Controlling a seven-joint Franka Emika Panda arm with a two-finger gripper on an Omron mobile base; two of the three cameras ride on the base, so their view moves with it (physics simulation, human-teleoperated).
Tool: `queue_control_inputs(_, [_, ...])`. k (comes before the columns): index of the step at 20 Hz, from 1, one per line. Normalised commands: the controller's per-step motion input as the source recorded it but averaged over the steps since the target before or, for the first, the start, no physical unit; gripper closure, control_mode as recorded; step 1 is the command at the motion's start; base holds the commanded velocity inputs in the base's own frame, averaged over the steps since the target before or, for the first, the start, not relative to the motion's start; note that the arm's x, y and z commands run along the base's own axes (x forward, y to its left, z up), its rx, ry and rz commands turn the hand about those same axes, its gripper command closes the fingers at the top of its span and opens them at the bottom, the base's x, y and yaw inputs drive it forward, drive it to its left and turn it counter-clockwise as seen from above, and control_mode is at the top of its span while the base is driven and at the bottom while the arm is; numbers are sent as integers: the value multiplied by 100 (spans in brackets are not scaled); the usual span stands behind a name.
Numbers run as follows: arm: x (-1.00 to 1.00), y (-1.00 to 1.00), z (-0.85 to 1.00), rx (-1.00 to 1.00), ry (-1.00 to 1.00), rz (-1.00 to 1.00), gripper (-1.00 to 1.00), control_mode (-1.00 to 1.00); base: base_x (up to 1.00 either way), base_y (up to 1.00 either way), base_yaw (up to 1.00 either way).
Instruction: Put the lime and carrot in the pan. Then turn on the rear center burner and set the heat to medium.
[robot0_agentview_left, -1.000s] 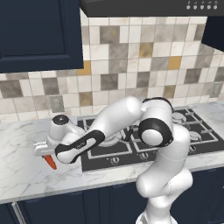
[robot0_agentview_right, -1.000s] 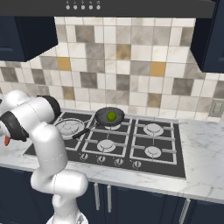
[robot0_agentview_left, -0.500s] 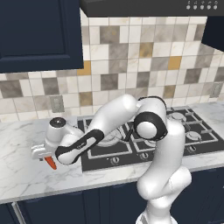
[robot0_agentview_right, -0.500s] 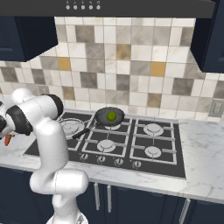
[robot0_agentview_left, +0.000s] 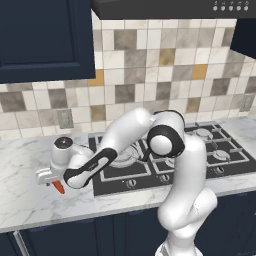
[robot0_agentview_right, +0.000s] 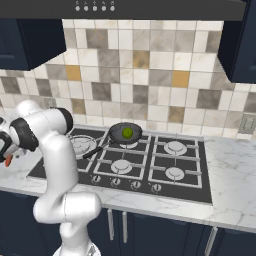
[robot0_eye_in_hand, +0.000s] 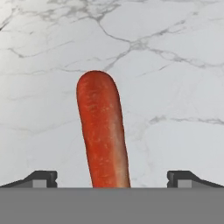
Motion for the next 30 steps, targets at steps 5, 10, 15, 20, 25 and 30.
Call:
queue_control_inputs(5, [5, 2, -25, -2, 0, 0, -100, -100, 0, 0, 0])
queue_control_inputs(10, [6, 1, -16, -1, 0, 0, -100, -100, 0, 0, 0])
queue_control_inputs(15, [2, 0, -4, 0, 0, 0, -100, -100, 0, 0, 0])
queue_control_inputs(20, [0, 0, 0, 0, 0, 0, 100, -100, 0, 0, 0])
queue_control_inputs(25, [0, 0, 0, 0, 0, 0, 100, -100, 0, 0, 0])
queue_control_inputs(30, [-12, -31, 12, 1, -7, 0, 100, -100, 0, 0, 0])
